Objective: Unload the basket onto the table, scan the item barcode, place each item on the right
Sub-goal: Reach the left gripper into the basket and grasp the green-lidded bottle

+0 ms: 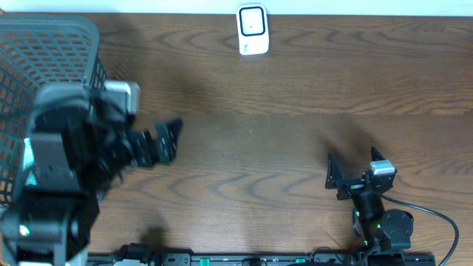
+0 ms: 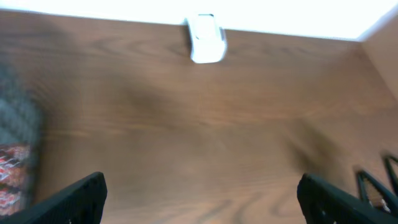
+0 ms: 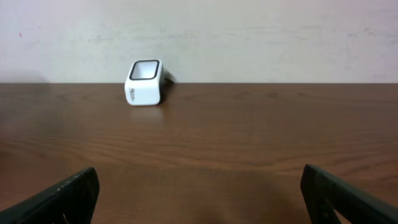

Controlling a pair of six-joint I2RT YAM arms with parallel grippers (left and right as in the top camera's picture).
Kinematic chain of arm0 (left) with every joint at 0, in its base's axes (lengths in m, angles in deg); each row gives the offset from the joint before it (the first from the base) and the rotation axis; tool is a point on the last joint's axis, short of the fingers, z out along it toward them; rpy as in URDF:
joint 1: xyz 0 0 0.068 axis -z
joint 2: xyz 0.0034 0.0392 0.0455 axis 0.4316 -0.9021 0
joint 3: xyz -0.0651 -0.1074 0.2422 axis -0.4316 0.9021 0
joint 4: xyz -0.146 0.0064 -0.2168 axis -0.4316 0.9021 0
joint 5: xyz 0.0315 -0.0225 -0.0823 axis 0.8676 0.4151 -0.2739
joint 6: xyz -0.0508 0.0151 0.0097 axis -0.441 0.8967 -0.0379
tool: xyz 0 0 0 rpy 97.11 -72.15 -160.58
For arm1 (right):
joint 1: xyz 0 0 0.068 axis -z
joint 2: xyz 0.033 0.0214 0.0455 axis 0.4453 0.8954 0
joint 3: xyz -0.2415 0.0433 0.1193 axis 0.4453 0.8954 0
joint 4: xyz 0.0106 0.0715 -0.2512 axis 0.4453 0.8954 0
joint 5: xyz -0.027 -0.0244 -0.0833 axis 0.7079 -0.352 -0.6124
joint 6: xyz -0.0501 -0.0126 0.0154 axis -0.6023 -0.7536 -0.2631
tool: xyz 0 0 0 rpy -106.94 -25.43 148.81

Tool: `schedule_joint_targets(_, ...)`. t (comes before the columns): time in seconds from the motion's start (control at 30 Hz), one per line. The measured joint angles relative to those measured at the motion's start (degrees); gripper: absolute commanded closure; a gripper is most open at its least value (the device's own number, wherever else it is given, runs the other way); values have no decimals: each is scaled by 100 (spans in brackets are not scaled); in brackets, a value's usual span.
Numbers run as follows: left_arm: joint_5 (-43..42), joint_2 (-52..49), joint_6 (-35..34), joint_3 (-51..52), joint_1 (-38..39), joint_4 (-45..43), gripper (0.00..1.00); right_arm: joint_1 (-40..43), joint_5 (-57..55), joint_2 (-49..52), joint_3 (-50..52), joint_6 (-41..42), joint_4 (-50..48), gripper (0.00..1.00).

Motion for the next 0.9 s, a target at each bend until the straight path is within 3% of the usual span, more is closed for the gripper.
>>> schedule_joint_targets(0.13,973,-903,-389,-1296,-238,496,2,0,0,0,0,0,2,1)
schedule_joint_targets(0.33,1825,-2004,-1078,-2662,-1537,1167,2,0,0,0,0,0,0,1)
schedule_joint_targets(0.6,2076,-2861,-1969,-2776,-3641,1794,2,0,0,0,0,0,0,1)
schedule_joint_targets(0.9,2079,-3447,-2162,-1875,-4085,1182,2,0,0,0,0,0,0,1)
